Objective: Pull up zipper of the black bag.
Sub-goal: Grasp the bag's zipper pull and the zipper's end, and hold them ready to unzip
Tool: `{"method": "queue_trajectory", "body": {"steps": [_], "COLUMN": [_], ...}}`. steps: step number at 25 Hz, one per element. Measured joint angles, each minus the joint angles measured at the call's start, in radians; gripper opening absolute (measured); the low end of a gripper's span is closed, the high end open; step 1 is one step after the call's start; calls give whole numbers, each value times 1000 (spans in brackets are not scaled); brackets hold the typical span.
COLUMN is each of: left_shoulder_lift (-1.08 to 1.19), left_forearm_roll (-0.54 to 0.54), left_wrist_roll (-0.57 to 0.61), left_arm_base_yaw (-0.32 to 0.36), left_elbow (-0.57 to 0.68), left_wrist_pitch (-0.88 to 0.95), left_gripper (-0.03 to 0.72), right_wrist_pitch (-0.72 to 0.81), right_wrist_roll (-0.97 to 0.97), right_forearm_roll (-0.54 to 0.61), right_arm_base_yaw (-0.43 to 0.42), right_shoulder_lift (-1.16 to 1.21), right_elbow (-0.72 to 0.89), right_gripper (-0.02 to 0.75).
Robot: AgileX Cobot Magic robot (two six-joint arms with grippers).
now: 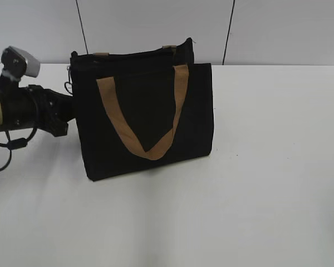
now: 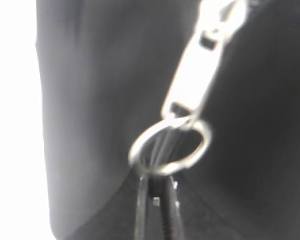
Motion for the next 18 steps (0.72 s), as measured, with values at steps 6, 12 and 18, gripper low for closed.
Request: {"method": "queue_trajectory", "body": {"steps": [6, 12, 18], "left_shoulder_lift": [-216, -334, -431], "left_forearm_roll": [92, 145, 260], "left_wrist_roll": [-124, -200, -321], "left_arm_base_yaw": [0, 1, 0], "left_elbow": [1, 1, 1], "left_wrist_pitch": [108, 169, 172], "left_gripper": [25, 25, 25], "right_wrist_pitch": [0, 0, 0], "right_wrist_roll": [0, 0, 0], "right_forearm_roll": [0, 0, 0], "right_arm_base_yaw": [0, 0, 0], "right_shoulder_lift": [0, 0, 0], "right_elbow": [0, 0, 0], "right_gripper": [414, 414, 414]}}
